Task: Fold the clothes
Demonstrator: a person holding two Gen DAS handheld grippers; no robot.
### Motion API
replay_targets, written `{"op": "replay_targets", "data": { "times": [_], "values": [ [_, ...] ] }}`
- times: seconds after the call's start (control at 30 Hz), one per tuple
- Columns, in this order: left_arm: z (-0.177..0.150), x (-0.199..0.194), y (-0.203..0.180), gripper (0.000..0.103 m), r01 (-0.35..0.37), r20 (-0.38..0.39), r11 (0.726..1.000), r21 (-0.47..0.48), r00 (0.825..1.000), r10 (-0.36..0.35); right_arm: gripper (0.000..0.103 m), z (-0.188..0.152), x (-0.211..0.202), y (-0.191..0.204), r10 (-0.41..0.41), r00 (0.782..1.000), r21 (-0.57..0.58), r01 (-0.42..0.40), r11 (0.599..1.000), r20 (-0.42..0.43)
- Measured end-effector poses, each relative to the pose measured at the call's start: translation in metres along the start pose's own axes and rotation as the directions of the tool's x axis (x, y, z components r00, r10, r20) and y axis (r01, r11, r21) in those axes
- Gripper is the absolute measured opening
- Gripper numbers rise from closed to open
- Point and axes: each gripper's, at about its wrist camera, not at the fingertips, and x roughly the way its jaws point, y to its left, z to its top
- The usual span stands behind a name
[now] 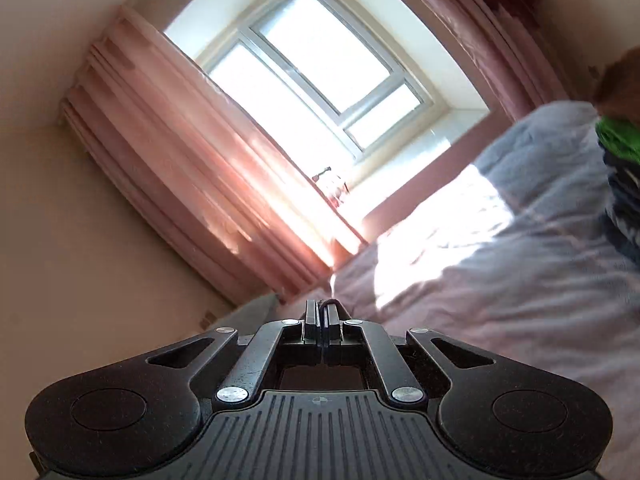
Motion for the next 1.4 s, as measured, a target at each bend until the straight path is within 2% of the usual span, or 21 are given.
{"op": "replay_targets", "data": {
  "times": [0.13, 0.2, 0.27, 0.4, 0.53, 0.6, 0.7, 0.77, 0.8, 0.87, 0.93, 1.0, 1.07, 1.1, 1.13, 1.17, 1.2, 1.23, 1.27, 1.33, 1.4],
  "values": [
    [0.072, -0.002, -0.026, 0.002, 0.014, 0.149, 0.999, 0.034, 0.989, -0.019, 0.0, 0.053, -0.004, 0.037, 0.049, 0.995, -0.067, -0.043, 0.997, 0.088],
    [0.09, -0.012, -0.036, 0.002, 0.008, 0.2, 0.999, 0.052, 0.98, -0.018, 0.0, 0.064, -0.013, 0.044, 0.079, 0.992, -0.076, -0.071, 0.995, 0.097],
    [0.094, -0.025, -0.043, 0.002, 0.008, 0.236, 0.998, 0.06, 0.971, -0.022, 0.0, 0.063, -0.023, 0.046, 0.099, 0.991, -0.08, -0.093, 0.993, 0.085],
    [0.057, -0.054, -0.046, 0.002, -0.031, 0.23, 0.997, 0.075, 0.973, 0.013, 0.0, 0.017, -0.047, 0.011, 0.097, 0.995, -0.05, -0.098, 0.994, -0.018],
    [-0.028, -0.073, -0.039, 0.002, -0.105, 0.119, 0.992, 0.076, 0.988, 0.095, 0.0, -0.063, -0.062, -0.048, 0.041, 0.979, 0.028, -0.036, 0.999, -0.199],
    [-0.086, -0.08, -0.026, 0.002, -0.144, 0.019, 0.989, 0.044, 0.989, 0.144, 0.0, -0.113, -0.074, -0.081, 0.007, 0.953, 0.054, 0.01, 0.998, -0.302],
    [-0.165, -0.085, -0.008, 0.002, -0.225, -0.125, 0.974, -0.006, 0.967, 0.223, 0.0, -0.187, -0.102, -0.127, -0.024, 0.905, 0.089, 0.068, 0.994, -0.426],
    [-0.223, -0.087, 0.005, 0.002, -0.291, -0.214, 0.957, -0.005, 0.935, 0.283, 0.0, -0.24, -0.123, -0.163, -0.062, 0.853, 0.09, 0.127, 0.988, -0.517],
    [-0.252, -0.088, 0.012, 0.002, -0.318, -0.272, 0.948, -0.009, 0.913, 0.304, 0.0, -0.263, -0.132, -0.174, -0.087, 0.827, 0.077, 0.155, 0.985, -0.555],
    [-0.305, -0.091, 0.025, 0.002, -0.359, -0.362, 0.933, -0.019, 0.872, 0.328, 0.0, -0.305, -0.146, -0.195, -0.129, 0.777, 0.043, 0.197, 0.979, -0.616],
    [-0.356, -0.098, 0.039, 0.003, -0.381, -0.449, 0.924, -0.024, 0.83, 0.33, 0.0, -0.345, -0.16, -0.214, -0.191, 0.714, -0.008, 0.25, 0.968, -0.673],
    [-0.396, -0.103, 0.051, 0.003, -0.389, -0.52, 0.921, -0.031, 0.793, 0.318, 0.0, -0.371, -0.17, -0.224, -0.247, 0.669, -0.047, 0.302, 0.952, -0.701],
    [-0.421, -0.107, 0.058, 0.003, -0.393, -0.567, 0.919, -0.026, 0.763, 0.31, 0.0, -0.384, -0.181, -0.222, -0.291, 0.615, -0.092, 0.334, 0.938, -0.733],
    [-0.427, -0.112, 0.061, 0.004, -0.39, -0.583, 0.92, -0.028, 0.754, 0.302, 0.009, -0.387, -0.184, -0.221, -0.309, 0.602, -0.112, 0.342, 0.933, -0.736],
    [-0.428, -0.118, 0.066, 0.005, -0.384, -0.595, 0.923, -0.037, 0.75, 0.289, 0.02, -0.387, -0.189, -0.217, -0.323, 0.602, -0.13, 0.342, 0.931, -0.73],
    [-0.428, -0.124, 0.072, 0.006, -0.376, -0.6, 0.925, -0.053, 0.753, 0.272, 0.044, -0.384, -0.192, -0.213, -0.327, 0.611, -0.139, 0.335, 0.932, -0.721],
    [-0.422, -0.135, 0.077, 0.006, -0.359, -0.596, 0.93, -0.078, 0.764, 0.245, 0.051, -0.381, -0.194, -0.21, -0.327, 0.628, -0.14, 0.328, 0.934, -0.706],
    [-0.418, -0.142, 0.082, 0.011, -0.34, -0.587, 0.935, -0.099, 0.779, 0.221, 0.051, -0.375, -0.195, -0.205, -0.324, 0.657, -0.137, 0.321, 0.937, -0.681],
    [-0.414, -0.146, 0.087, 0.014, -0.323, -0.575, 0.939, -0.114, 0.792, 0.202, 0.051, -0.37, -0.194, -0.201, -0.325, 0.674, -0.132, 0.321, 0.938, -0.663],
    [-0.406, -0.149, 0.095, 0.026, -0.287, -0.548, 0.947, -0.144, 0.82, 0.166, 0.051, -0.363, -0.186, -0.197, -0.317, 0.706, -0.114, 0.32, 0.941, -0.633],
    [-0.402, -0.14, 0.102, 0.028, -0.256, -0.529, 0.949, -0.182, 0.839, 0.125, 0.051, -0.364, -0.177, -0.197, -0.296, 0.727, -0.097, 0.304, 0.948, -0.62]
  ]
}}
